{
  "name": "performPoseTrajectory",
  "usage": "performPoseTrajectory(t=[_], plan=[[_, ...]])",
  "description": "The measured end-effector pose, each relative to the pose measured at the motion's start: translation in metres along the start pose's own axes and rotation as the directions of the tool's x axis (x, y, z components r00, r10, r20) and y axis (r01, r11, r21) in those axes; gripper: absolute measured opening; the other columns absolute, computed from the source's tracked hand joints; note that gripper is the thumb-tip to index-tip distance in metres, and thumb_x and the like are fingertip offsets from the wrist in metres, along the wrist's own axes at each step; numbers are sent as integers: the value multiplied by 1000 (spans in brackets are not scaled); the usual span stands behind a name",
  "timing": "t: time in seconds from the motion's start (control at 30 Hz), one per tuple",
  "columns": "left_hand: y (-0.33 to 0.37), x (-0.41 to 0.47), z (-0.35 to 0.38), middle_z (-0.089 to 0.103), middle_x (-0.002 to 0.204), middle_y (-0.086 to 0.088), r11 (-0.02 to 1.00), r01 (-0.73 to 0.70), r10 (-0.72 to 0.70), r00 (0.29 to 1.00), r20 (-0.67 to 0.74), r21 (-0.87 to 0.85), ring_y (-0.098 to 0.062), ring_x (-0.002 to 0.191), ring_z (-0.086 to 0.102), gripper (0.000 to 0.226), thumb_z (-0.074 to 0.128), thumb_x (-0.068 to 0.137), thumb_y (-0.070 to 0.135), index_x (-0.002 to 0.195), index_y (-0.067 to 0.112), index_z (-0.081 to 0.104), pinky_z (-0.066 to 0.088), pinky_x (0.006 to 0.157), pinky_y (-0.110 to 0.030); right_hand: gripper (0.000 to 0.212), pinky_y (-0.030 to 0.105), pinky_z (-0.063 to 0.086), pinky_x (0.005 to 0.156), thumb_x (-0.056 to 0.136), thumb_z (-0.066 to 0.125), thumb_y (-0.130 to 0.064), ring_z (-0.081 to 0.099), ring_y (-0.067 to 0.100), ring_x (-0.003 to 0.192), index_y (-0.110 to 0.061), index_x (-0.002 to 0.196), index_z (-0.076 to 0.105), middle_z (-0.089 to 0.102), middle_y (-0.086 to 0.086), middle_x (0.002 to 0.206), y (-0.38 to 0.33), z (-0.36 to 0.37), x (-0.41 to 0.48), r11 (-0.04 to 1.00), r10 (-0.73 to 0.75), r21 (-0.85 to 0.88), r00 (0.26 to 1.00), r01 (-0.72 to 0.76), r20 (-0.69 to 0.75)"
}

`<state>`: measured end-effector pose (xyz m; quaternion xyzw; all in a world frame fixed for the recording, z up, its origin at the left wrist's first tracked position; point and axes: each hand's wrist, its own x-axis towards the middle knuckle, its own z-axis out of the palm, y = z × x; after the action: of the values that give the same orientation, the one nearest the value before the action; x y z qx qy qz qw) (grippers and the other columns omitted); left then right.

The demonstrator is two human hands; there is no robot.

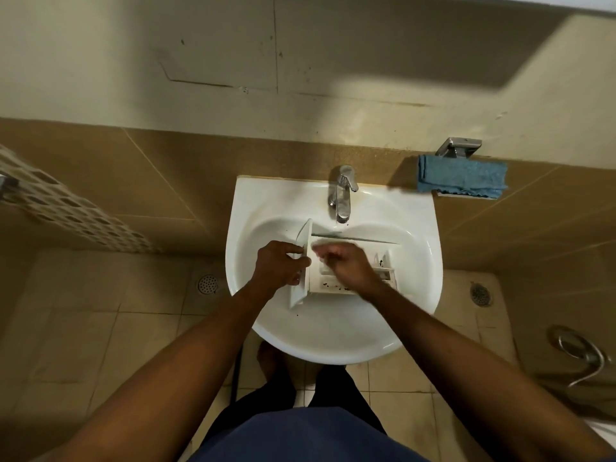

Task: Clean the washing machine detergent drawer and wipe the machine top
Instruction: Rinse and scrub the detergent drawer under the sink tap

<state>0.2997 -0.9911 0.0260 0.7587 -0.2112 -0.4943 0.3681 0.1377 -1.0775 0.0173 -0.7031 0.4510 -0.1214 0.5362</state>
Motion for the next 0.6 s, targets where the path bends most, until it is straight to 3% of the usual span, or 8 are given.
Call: performPoseTrajectory(t=[0.07,0.13,0.2,0.3,0.37,0.5,0.6], plan=[[0,0,0,75,77,-16,1000,-10,10,1000,-2,2,-30,66,75,37,87,78,14,113,10,76,62,55,-32,40,29,53,95,94,50,5,71,23,105,-9,124,73,75,12,118,3,7,-33,910,-234,-320,964,262,125],[0,0,0,76,78,-15,1000,-17,17,1000,-6,4,-28,66,75,37,87,78,16,113,11,77,61,54,-31,51,34,53,99,90,45,4,68,27,112,-12,133,66,71,11,127,6,11,-66,794,-307,-452,910,406,278],[-1,0,0,76,79,-14,1000,-22,22,1000,-2,10,-26,65,75,37,88,77,16,113,12,77,60,53,-29,52,38,51,105,88,47,2,64,28,121,-13,134,67,67,10,134,7,7,-82,790,-289,-457,906,408,310],[-1,0,-1,75,78,-17,1000,-19,19,1000,5,2,-25,62,73,37,87,77,15,112,10,76,62,56,-32,44,37,55,101,84,48,-4,70,24,111,-8,118,76,74,10,120,0,-4,-58,860,-244,-417,955,293,168],[0,1,-1,75,78,-18,1000,-14,14,1000,4,5,-25,60,72,37,87,77,15,112,9,75,63,56,-33,48,36,54,100,83,46,-6,69,30,114,-5,123,73,72,14,123,-4,-7,-31,857,-216,-452,969,248,122],[0,1,-1,75,78,-15,999,-24,24,1000,-2,36,-25,62,74,35,87,78,17,111,10,76,63,57,-35,56,49,47,109,88,48,1,53,42,133,-2,144,53,49,20,152,5,11,-28,681,-228,-622,920,385,320],[0,-1,-1,76,79,-12,998,-41,41,999,-2,48,-27,66,75,34,87,78,18,111,13,77,64,59,-35,62,47,35,121,86,46,0,45,36,142,-3,148,49,44,16,157,19,11,-63,633,-281,-620,884,464,374]])
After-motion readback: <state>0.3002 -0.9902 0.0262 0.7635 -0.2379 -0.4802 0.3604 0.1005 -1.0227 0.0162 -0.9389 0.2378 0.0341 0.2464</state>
